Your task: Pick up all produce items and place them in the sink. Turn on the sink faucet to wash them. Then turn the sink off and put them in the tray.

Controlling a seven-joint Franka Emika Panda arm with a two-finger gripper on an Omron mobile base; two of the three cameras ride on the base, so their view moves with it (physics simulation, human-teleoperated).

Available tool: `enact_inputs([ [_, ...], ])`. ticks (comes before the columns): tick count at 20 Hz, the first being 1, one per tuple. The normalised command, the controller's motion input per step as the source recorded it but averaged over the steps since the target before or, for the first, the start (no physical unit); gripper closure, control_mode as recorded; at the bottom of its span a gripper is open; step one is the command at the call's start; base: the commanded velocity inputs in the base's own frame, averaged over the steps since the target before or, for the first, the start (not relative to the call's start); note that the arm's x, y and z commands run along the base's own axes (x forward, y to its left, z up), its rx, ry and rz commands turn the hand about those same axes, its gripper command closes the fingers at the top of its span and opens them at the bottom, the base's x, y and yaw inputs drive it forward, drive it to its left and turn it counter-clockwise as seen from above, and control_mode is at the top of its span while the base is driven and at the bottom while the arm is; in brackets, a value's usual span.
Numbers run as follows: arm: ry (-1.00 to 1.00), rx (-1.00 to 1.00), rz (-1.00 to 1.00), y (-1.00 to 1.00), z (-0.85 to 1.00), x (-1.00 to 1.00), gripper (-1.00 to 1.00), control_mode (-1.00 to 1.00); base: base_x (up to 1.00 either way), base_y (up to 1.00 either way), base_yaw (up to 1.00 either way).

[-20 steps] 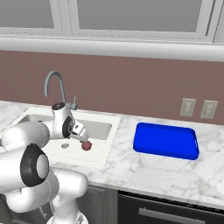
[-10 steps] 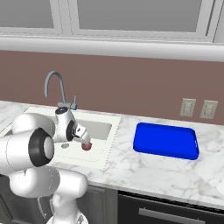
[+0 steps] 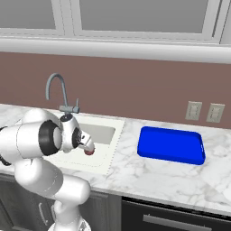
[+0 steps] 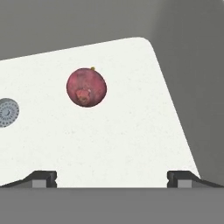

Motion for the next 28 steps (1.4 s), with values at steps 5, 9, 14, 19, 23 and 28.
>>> enact_inputs([
  [5,0.00,0.00,0.00,0.00,-0.18,0.16,-1.00,-1.00,0.00,0.00,0.00],
  [9,-0.01,0.00,0.00,0.00,-0.19,0.13,-1.00,-1.00,0.00,0.00,0.00],
  [14,0.00,0.00,0.00,0.01,-0.17,0.15,-1.00,-1.00,0.00,0.00,0.00],
  [19,0.00,0.00,0.00,0.04,-0.13,0.19,-1.00,-1.00,0.00,0.00,0.00],
  [23,0.00,0.00,0.00,0.02,-0.10,0.21,-1.00,-1.00,0.00,0.00,0.00],
  [28,0.00,0.00,0.00,0.01,-0.14,0.21,-1.00,-1.00,0.00,0.00,0.00],
])
